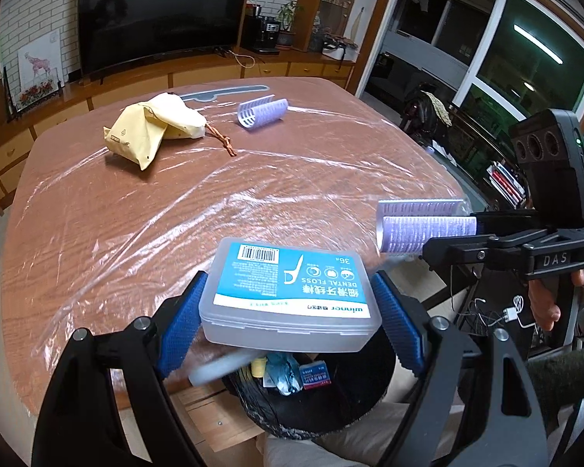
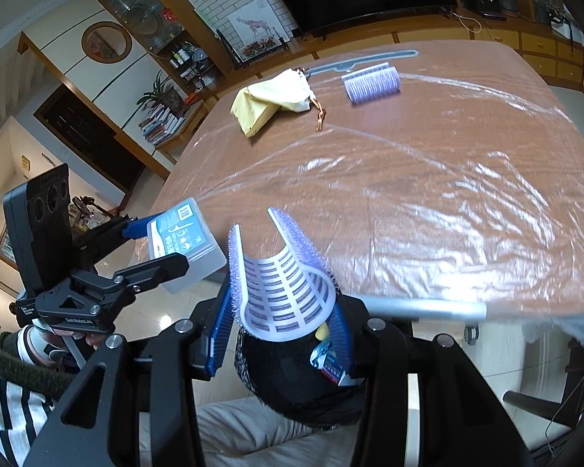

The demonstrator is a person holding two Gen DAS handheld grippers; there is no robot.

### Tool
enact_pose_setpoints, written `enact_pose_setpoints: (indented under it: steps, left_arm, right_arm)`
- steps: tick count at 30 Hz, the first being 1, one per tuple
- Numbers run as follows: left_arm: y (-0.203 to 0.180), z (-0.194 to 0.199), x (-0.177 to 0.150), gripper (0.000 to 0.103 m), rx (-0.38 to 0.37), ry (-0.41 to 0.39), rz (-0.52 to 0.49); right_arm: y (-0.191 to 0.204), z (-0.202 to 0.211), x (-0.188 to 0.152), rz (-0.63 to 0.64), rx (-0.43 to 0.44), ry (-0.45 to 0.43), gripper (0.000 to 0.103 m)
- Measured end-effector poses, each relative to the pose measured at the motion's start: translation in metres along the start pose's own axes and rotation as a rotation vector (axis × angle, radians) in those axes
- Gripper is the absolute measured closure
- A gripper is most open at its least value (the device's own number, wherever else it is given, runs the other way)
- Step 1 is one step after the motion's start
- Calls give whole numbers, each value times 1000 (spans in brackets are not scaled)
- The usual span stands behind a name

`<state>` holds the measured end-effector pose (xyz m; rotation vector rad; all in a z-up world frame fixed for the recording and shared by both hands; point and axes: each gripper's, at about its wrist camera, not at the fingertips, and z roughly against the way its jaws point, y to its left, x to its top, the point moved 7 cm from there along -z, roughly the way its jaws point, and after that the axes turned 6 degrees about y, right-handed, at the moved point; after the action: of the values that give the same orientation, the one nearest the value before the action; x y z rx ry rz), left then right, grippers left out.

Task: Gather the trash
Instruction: 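Lift the hair roller and floss box and carry them toward the bin, then lower the hair roller and floss box into the bin and open both tools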

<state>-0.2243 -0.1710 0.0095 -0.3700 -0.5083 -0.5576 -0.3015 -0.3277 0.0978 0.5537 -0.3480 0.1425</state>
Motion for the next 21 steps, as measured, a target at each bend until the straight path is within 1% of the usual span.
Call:
enact_pose_setpoints:
  steps: [9, 21]
  left_arm:
    - [-17, 5, -20, 19, -35, 32, -38]
    - [-37, 1, -47, 19, -74, 89, -72]
  right_arm:
    - [3, 1, -28, -9, -10, 47, 60]
    - [9, -11, -54, -11, -2, 111, 60]
